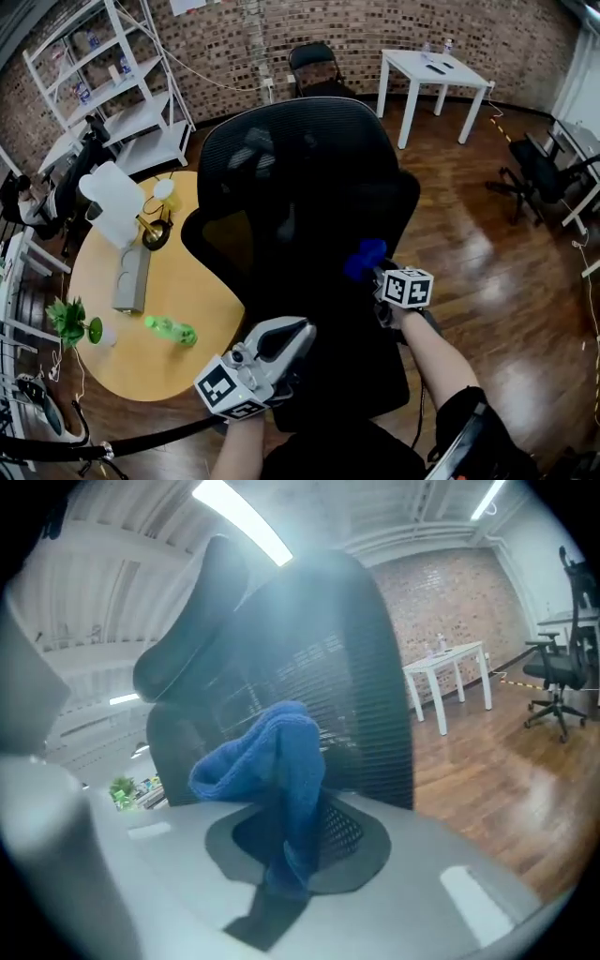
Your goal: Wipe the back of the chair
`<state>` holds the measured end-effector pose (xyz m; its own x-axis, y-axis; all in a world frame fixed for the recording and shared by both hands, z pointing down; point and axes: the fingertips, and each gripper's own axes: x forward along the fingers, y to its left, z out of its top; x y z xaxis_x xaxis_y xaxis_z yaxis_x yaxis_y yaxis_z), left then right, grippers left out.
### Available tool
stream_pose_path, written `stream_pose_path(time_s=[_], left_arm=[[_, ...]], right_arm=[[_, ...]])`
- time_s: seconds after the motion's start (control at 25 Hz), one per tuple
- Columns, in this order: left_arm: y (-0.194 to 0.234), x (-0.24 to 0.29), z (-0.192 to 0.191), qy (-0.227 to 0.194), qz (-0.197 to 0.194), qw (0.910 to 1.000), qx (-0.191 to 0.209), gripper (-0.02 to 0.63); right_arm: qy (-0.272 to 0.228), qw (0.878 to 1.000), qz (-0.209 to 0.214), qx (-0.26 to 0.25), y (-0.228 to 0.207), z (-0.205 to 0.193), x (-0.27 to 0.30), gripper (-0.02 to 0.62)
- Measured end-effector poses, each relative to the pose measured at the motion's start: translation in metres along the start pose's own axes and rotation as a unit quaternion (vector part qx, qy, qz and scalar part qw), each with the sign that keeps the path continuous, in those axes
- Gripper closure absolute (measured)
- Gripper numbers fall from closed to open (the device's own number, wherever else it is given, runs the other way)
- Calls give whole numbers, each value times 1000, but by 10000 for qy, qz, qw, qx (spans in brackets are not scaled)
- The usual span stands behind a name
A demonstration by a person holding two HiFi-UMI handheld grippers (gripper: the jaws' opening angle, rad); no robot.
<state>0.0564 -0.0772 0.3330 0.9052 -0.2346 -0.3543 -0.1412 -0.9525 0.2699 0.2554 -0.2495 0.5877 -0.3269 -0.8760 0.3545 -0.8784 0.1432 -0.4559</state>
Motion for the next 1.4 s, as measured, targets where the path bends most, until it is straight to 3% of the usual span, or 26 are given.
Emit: stream_pose_path(time_s=[0.12, 0.28, 0.52, 0.76, 1.04, 1.4], left_arm=[[-1, 13, -6, 8, -124, 9999, -70, 614], [-3, 20, -12, 38, -251, 9996, -150, 614], [0, 21, -7, -21, -319, 9993, -181, 614], [-3, 4, 2, -8, -250, 9997, -79, 614], [-1, -36, 15, -16, -37, 10000, 67, 614], [-9, -88, 32, -27, 364, 9991, 206, 614]], right_arm=[[-109, 9983, -527, 215, -48, 7, -24, 541], [-168, 9875, -1459, 578, -103, 4, -61, 541], [-712, 9695, -2236, 713, -120, 14, -94, 541], [12, 9857, -1510, 744, -58, -34, -33, 541], [674, 9917, -931, 575, 30, -99, 31, 541], [1208, 9906, -419, 491, 118, -149, 79, 541]])
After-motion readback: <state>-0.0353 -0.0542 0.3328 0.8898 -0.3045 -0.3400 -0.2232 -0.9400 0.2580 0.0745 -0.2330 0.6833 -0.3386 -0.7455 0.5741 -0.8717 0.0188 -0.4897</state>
